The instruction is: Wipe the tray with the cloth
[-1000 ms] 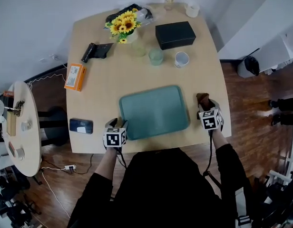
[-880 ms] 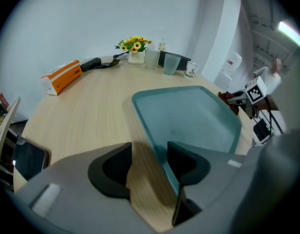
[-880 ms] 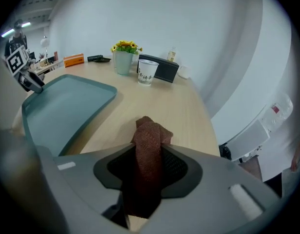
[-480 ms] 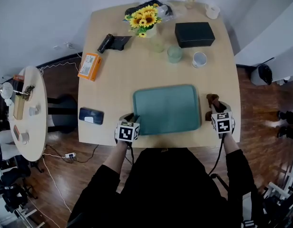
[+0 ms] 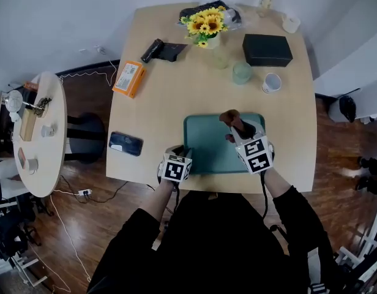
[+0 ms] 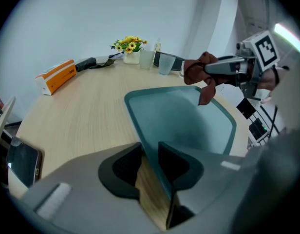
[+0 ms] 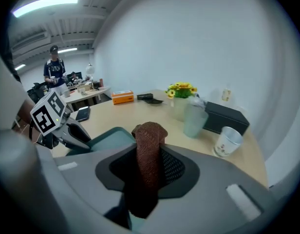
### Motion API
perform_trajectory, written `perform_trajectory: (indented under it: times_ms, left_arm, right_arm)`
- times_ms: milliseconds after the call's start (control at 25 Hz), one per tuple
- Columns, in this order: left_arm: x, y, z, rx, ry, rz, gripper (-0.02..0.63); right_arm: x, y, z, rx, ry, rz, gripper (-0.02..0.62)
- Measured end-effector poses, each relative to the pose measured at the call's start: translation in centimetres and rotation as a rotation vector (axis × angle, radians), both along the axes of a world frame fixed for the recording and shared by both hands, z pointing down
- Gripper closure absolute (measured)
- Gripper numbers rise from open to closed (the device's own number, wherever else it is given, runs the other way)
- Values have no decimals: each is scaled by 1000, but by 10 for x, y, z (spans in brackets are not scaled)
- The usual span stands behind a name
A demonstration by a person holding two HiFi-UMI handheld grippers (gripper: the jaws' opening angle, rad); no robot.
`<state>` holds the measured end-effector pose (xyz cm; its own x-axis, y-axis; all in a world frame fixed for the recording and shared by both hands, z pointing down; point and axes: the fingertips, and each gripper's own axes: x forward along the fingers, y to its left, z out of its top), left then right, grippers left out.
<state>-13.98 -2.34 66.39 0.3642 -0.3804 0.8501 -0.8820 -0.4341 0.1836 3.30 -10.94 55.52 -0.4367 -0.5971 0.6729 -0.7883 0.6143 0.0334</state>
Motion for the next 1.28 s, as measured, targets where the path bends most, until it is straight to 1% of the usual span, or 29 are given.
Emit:
perform_trajectory:
  times_ms: [200,320,440,560,640,760,880,1000,1280]
  left_arm:
    - [1,-2,-1,13,4,17,512]
    - [0,-2,-1,9,7,27,512]
    - [1,-3,0,15,13,39,512]
    - [3,-2,0,11,17,52,513]
    - [2,-3,-1,7,19,53,514]
    - [1,-6,-5,12,20,61,515]
    - [-4,-2,-2,-10,12,34,515]
    - [-4,-1,0,-8,9,24,515]
    - [-4,0,0,-6,2,22,514]
  right_arm:
    - [-100,1,20,-35,10,-171,491]
    - [-142,4,35,-52,19,-226,490]
    - [-165,3,49,-67,38,-246,489]
    - [-168,0,59,-75,67,-246,489]
    - [-160,-5,65,-81,93,-230,489]
    - [-126,-15,75,-96,129,-163,489]
    - [-76,-22,81,-111,145,-70,489]
    - [-22,-24,83,-122,158,14,489]
    - [88,-18,84,-126,232,146,488]
